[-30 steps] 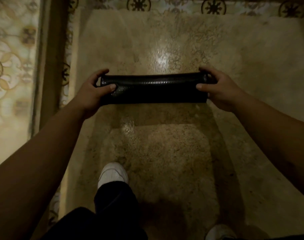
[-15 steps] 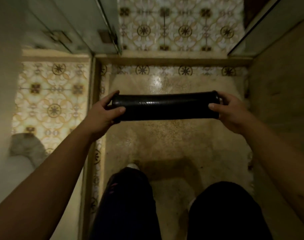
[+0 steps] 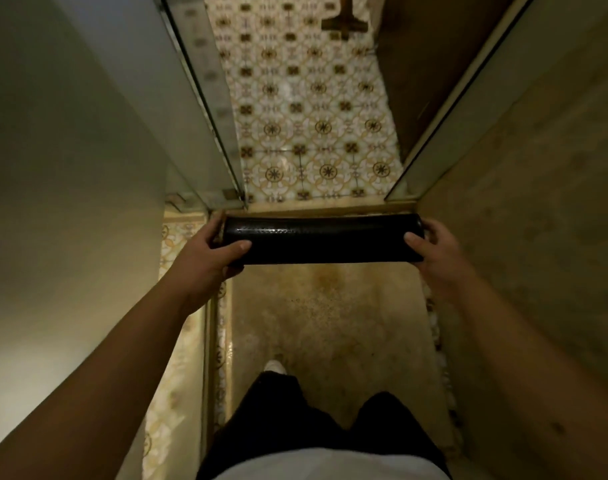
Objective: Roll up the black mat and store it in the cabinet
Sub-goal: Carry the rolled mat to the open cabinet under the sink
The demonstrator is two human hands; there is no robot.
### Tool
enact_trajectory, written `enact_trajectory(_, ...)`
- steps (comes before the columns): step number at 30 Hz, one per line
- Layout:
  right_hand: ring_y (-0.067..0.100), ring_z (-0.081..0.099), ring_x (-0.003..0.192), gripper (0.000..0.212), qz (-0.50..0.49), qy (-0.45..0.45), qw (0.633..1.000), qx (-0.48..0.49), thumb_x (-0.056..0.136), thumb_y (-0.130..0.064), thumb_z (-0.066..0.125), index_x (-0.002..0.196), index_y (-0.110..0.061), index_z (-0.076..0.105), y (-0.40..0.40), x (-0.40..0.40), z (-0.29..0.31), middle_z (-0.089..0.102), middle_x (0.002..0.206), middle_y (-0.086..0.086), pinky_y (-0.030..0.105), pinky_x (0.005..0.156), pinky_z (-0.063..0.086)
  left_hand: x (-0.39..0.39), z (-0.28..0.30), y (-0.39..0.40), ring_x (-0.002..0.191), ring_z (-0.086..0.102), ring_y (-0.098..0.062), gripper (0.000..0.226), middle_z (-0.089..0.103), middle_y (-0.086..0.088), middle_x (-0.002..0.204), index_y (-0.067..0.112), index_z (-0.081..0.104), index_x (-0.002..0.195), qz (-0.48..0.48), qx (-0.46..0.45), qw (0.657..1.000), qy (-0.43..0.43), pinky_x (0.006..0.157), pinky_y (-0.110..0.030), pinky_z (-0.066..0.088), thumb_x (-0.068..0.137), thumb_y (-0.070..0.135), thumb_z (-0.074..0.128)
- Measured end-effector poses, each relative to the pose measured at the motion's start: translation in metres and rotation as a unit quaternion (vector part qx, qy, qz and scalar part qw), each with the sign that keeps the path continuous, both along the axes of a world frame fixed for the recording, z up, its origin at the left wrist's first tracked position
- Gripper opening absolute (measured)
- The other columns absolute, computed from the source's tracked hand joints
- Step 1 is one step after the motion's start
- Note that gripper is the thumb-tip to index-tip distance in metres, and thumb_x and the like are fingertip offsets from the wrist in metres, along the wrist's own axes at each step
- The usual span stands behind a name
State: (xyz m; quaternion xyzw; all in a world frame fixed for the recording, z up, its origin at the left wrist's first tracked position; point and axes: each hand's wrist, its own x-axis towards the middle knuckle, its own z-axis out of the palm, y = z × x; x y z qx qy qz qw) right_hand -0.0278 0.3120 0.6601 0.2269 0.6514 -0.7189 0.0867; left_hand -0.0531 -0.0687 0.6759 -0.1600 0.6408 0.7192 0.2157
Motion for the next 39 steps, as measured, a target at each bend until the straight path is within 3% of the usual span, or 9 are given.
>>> enact_trajectory(6,0.019,0.07,0.096,0.02,-0.008,0.067,0.997,0.045,0.092,-0.015,0.061,0.103,-0.028,0.07,-0.015,0.014,0.067,0.074,0.101,-0.001,0.027,0.072,0.055,0.025,0.065,0.001,0.113,0.061,-0.027,0.068,0.054,-0.009,0.134,0.027,0.041,0.144,0.017,-0.03,0.997,0.065,0.094,-0.047,0.053,0.084,0.011,0.069)
enact_trajectory(10,0.017,0.068,0.102,0.022,-0.016,0.095,0.993,0.069,0.092,-0.024,0.058,0.108,-0.035,0.069,-0.015,0.026,0.084,0.073,0.107,-0.002,0.029,0.081,0.054,0.04,0.087,0.013,0.111,0.062,-0.026,0.057,0.057,-0.011,0.13,0.019,0.042,0.143,-0.011,-0.057,0.995,0.083,0.084,-0.037,0.056,0.09,0.014,0.062)
enact_trajectory(14,0.022,0.066,0.106,0.026,-0.018,0.094,0.994,0.051,0.092,-0.028,0.057,0.117,-0.032,0.065,0.002,0.038,0.093,0.071,0.114,0.003,0.043,0.093,0.052,0.046,0.106,0.032,0.108,0.064,-0.026,0.051,0.061,-0.009,0.124,0.019,0.046,0.14,-0.032,-0.069,0.993,0.094,0.077,-0.032,0.054,0.091,0.014,0.061)
enact_trajectory(18,0.022,0.066,0.107,0.041,-0.018,0.096,0.995,0.039,0.085,-0.041,0.06,0.124,-0.029,0.063,0.026,0.047,0.1,0.071,0.115,0.002,0.048,0.096,0.051,0.047,0.123,0.057,0.102,0.067,-0.015,0.041,0.064,0.002,0.115,0.036,0.055,0.127,-0.043,-0.069,0.99,0.117,0.073,-0.029,0.053,0.091,0.017,0.06)
enact_trajectory(23,0.022,0.067,0.106,0.038,0.012,0.119,0.992,0.048,0.082,-0.049,0.061,0.117,-0.034,0.067,0.052,0.045,0.111,0.073,0.112,0.001,0.048,0.095,0.051,0.049,0.134,0.082,0.095,0.068,-0.01,0.039,0.065,0.006,0.109,0.06,0.064,0.091,-0.062,-0.103,0.985,0.125,0.068,-0.026,0.053,0.092,0.021,0.06)
enact_trajectory(27,0.014,0.067,0.103,0.02,0.041,0.135,0.986,0.084,0.092,-0.034,0.058,0.106,-0.044,0.069,0.072,0.045,0.123,0.073,0.108,-0.006,0.031,0.086,0.054,0.051,0.135,0.097,0.081,0.066,-0.004,0.042,0.066,0.009,0.1,0.064,0.062,0.09,-0.055,-0.121,0.982,0.133,0.064,-0.028,0.049,0.092,0.022,0.061)
enact_trajectory(30,-0.003,0.068,0.089,0.031,0.073,0.14,0.982,0.101,0.094,-0.013,0.059,0.101,-0.042,0.066,0.089,0.044,0.134,0.074,0.093,-0.017,0.011,0.07,0.051,0.049,0.137,0.106,0.082,0.064,-0.009,0.044,0.064,0.007,0.1,0.065,0.062,0.087,-0.052,-0.129,0.98,0.143,0.066,-0.031,0.048,0.092,0.021,0.061)
enact_trajectory(33,-0.007,0.068,0.083,0.04,0.103,0.148,0.979,0.092,0.088,0.001,0.062,0.102,-0.036,0.061,0.103,0.04,0.144,0.074,0.086,-0.022,0.008,0.066,0.05,0.047,0.136,0.115,0.083,0.061,-0.012,0.046,0.064,0.006,0.098,0.063,0.063,0.087,-0.039,-0.131,0.979,0.149,0.067,-0.032,0.047,0.092,0.018,0.061)
enact_trajectory(39,-0.006,0.068,0.083,0.044,0.11,0.158,0.976,0.1,0.082,0.006,0.066,0.102,-0.033,0.062,0.122,0.022,0.146,0.074,0.086,-0.022,0.009,0.065,0.05,0.041,0.126,0.118,0.08,0.067,-0.006,0.043,0.069,0.013,0.094,0.062,0.063,0.096,-0.02,-0.115,0.983,0.14,0.067,-0.03,0.051,0.087,0.021,0.068)
